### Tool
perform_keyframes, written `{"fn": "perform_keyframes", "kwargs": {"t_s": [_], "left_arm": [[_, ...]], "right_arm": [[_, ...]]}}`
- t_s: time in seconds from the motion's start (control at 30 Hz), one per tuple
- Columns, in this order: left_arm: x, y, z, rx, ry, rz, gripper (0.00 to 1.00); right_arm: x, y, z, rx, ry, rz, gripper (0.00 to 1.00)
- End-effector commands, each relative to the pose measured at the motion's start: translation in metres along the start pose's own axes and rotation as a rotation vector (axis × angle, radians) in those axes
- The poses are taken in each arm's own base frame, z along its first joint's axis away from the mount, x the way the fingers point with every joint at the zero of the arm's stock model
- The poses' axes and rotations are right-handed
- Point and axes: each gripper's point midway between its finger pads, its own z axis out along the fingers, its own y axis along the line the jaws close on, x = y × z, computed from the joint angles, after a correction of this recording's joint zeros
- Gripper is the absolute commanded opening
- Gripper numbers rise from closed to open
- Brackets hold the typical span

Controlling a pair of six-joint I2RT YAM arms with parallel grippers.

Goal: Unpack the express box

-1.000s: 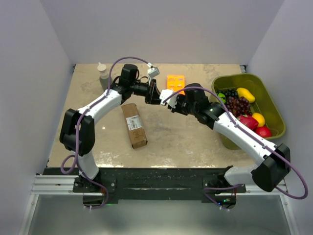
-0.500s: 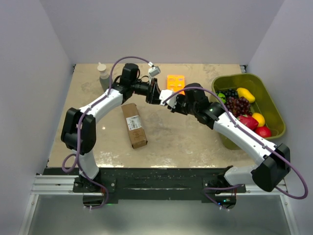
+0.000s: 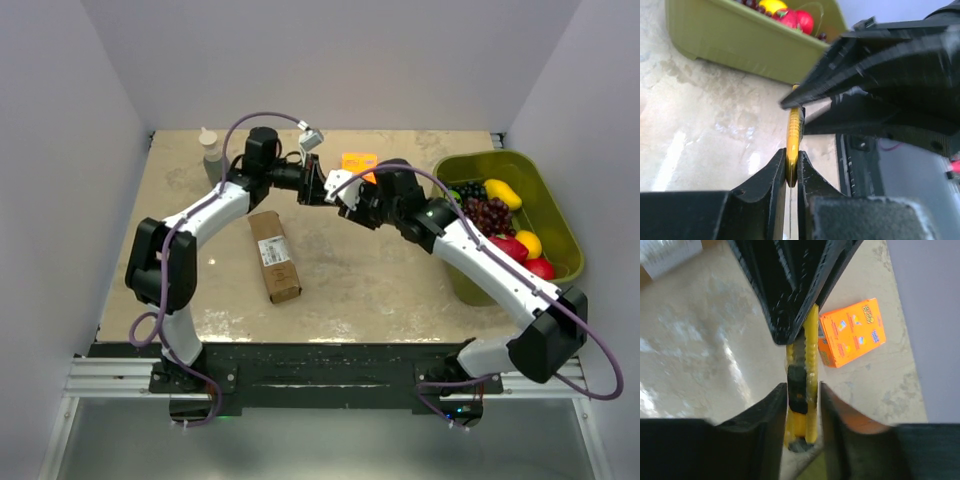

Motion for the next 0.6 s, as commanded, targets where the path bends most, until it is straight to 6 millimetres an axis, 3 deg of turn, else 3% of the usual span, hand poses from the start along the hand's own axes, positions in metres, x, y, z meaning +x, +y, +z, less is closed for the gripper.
{"fn": "perform_keyframes", "kwargs": {"t_s": [0.0, 0.03, 0.07, 0.1, 0.13, 0.2, 0.43, 0.57], "left_arm": [[-0.046, -0.04, -0.023, 0.084, -0.142, 0.135, 0.0], [-0.048, -0.042, -0.028, 0.079, -0.164, 0.134, 0.0], [-0.046, -0.043, -0.035, 0.075, -0.176, 0.093, 0.0], [-0.049, -0.045, -0.037, 0.081, -0.186, 0.115, 0.0], [-0.051, -0.047, -0.039, 0.086, -0.19, 0.119, 0.0], [-0.057, -0.056, -0.043, 0.102, -0.203, 0.13, 0.0], [-0.07, -0.061, -0.046, 0.118, -0.179, 0.157, 0.0], [-0.07, -0.058, -0.047, 0.113, -0.176, 0.144, 0.0]], "right_arm": [[-0.048, -0.034, -0.014, -0.049, -0.16, 0.241, 0.6], [-0.066, -0.049, -0.022, -0.061, -0.217, 0.345, 0.72], [-0.064, -0.064, -0.027, -0.065, -0.238, 0.405, 0.77], [-0.075, -0.056, -0.032, -0.158, -0.287, 0.437, 0.78], [-0.084, -0.063, -0.035, -0.183, -0.312, 0.477, 0.79], [-0.084, -0.067, -0.039, -0.237, -0.328, 0.526, 0.8], [-0.082, -0.022, -0.045, -0.596, -0.431, 0.61, 0.78], [-0.083, -0.011, -0.048, -0.667, -0.455, 0.609, 0.75]]}}
